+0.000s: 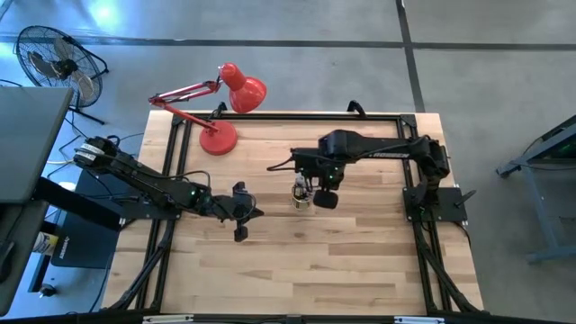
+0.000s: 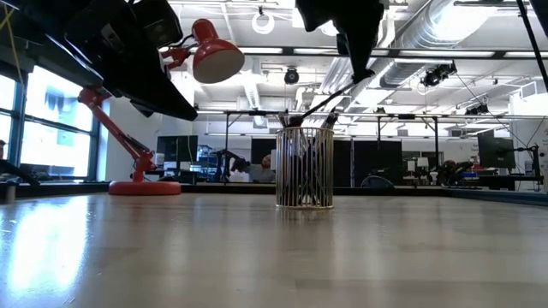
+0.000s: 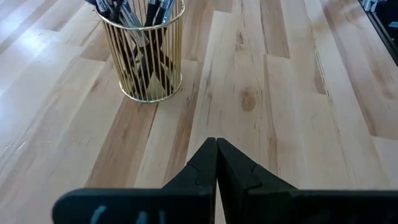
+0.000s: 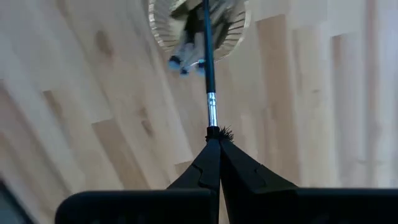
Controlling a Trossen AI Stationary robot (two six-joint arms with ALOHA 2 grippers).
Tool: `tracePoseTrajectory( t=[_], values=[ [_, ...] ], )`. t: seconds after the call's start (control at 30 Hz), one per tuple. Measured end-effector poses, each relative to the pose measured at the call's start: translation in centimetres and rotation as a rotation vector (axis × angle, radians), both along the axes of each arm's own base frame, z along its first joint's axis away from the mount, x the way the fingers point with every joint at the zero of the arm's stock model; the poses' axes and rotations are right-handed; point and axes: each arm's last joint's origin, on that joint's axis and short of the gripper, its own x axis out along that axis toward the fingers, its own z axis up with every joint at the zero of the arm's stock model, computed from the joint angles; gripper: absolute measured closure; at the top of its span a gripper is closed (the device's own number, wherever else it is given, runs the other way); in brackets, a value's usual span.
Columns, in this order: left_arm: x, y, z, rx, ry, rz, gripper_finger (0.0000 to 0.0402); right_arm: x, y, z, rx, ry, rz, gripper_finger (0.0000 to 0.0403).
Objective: Put items in baskets/containers
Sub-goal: Put the brow brush into the wire organizer, then return to Home Position
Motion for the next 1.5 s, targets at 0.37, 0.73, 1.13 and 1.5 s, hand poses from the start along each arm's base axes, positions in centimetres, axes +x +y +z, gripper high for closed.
tracePoseTrajectory(
  t=[0.37, 0.73, 1.13, 1.5],
  values=[
    [0.0, 0.0, 0.0, -0.002, 0.0, 0.001, 0.0401, 0.2, -0.1, -0.1, 0.012, -0.01, -0.002, 0.0402],
    [0.0, 0.0, 0.0, -0.02, -0.001, 0.01, 0.0401, 0.9, -0.1, 0.0, 0.013, -0.089, 0.005, 0.0384],
    [0.0, 0.0, 0.0, -0.02, -0.001, 0.011, 0.0401, 2.9, -0.3, 0.4, -0.047, -0.302, 0.008, 0.0344],
    [0.0, 0.0, 0.0, -0.025, 0.0, 0.008, 0.0401, 1.9, 0.9, 0.3, -0.049, -0.198, 0.1, 0.037]
  ],
)
